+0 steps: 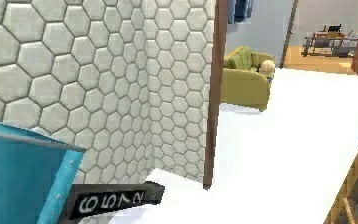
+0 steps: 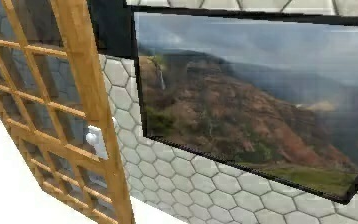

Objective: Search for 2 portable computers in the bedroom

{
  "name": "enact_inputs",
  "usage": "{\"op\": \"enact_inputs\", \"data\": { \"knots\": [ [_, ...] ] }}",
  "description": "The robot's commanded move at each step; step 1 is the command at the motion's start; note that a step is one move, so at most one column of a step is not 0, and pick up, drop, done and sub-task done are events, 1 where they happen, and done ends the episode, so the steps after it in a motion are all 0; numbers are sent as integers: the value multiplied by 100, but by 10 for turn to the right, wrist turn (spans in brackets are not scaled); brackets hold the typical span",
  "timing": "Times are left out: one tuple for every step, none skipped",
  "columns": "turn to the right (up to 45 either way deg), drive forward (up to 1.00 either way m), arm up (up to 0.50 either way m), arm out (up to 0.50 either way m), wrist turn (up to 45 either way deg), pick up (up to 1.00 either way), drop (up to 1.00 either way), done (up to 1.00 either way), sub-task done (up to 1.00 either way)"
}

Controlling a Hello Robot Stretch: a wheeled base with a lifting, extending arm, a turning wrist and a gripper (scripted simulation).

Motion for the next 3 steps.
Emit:
{"op": "enact_inputs", "data": {
  "knots": [
    [300, 0, 0, 0, 0, 0, 0, 0, 0],
    [0, 100, 0, 0, 0, 0, 0, 0, 0],
    [0, 65, 0, 0, 0, 0, 0, 0, 0]
  ]
}}
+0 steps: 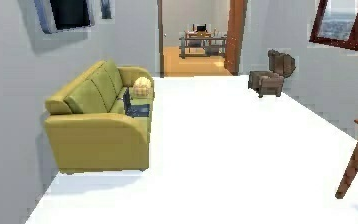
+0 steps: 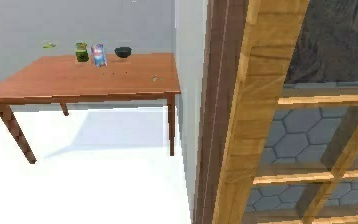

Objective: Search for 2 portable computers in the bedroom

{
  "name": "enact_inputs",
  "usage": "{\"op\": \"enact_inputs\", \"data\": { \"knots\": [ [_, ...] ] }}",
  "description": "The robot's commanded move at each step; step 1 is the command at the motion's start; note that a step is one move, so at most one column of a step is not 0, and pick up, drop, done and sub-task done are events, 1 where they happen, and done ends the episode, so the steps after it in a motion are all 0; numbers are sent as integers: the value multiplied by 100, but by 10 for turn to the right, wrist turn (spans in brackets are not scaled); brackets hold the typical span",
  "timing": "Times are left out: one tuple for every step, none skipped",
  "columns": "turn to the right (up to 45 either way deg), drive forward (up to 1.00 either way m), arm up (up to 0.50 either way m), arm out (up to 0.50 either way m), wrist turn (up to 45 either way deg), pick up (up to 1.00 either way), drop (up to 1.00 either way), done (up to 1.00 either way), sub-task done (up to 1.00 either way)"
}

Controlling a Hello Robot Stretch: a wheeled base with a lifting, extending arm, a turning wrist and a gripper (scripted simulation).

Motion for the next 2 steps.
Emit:
{"op": "enact_inputs", "data": {
  "knots": [
    [30, 0, 0, 0, 0, 0, 0, 0, 0],
    [0, 100, 0, 0, 0, 0, 0, 0, 0]
  ]
}}
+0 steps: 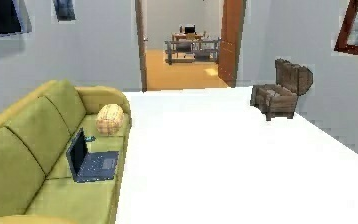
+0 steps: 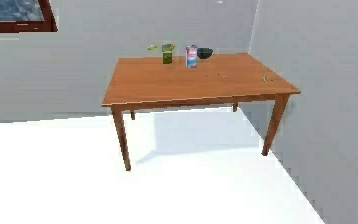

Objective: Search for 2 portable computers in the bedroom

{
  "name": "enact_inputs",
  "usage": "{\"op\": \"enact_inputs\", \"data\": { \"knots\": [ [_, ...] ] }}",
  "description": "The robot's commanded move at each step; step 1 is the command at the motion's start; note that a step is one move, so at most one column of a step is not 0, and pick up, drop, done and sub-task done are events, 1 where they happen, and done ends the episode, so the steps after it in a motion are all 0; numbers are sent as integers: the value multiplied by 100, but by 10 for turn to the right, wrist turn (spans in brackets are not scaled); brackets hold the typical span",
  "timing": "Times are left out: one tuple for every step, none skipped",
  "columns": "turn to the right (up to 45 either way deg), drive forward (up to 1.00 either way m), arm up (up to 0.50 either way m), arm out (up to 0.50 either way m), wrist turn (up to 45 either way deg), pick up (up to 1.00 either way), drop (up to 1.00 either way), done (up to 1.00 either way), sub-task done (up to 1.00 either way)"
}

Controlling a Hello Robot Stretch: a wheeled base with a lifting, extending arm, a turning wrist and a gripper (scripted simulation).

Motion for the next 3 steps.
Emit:
{"op": "enact_inputs", "data": {
  "knots": [
    [30, 0, 0, 0, 0, 0, 0, 0, 0],
    [0, 45, 0, 0, 0, 0, 0, 0, 0],
    [450, 0, 0, 0, 0, 0, 0, 0, 0]
  ]
}}
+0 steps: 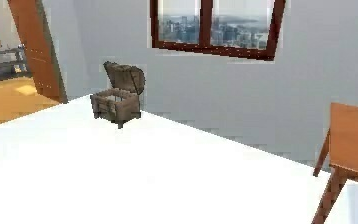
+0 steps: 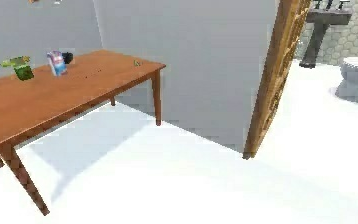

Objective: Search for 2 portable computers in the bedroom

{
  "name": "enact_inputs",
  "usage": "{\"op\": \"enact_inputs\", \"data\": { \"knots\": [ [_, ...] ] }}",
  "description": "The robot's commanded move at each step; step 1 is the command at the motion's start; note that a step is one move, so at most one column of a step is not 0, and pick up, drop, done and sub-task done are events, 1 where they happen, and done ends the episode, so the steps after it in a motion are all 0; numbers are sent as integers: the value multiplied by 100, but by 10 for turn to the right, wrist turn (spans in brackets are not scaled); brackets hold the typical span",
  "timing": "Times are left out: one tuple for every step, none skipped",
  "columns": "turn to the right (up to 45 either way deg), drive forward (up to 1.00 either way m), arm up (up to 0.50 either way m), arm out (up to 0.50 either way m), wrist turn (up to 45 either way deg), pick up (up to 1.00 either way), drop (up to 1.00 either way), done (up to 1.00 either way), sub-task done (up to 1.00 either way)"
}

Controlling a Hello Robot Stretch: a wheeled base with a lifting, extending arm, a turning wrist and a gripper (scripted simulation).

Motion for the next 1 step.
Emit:
{"op": "enact_inputs", "data": {
  "knots": [
    [300, 0, 0, 0, 0, 0, 0, 0, 0]
  ]
}}
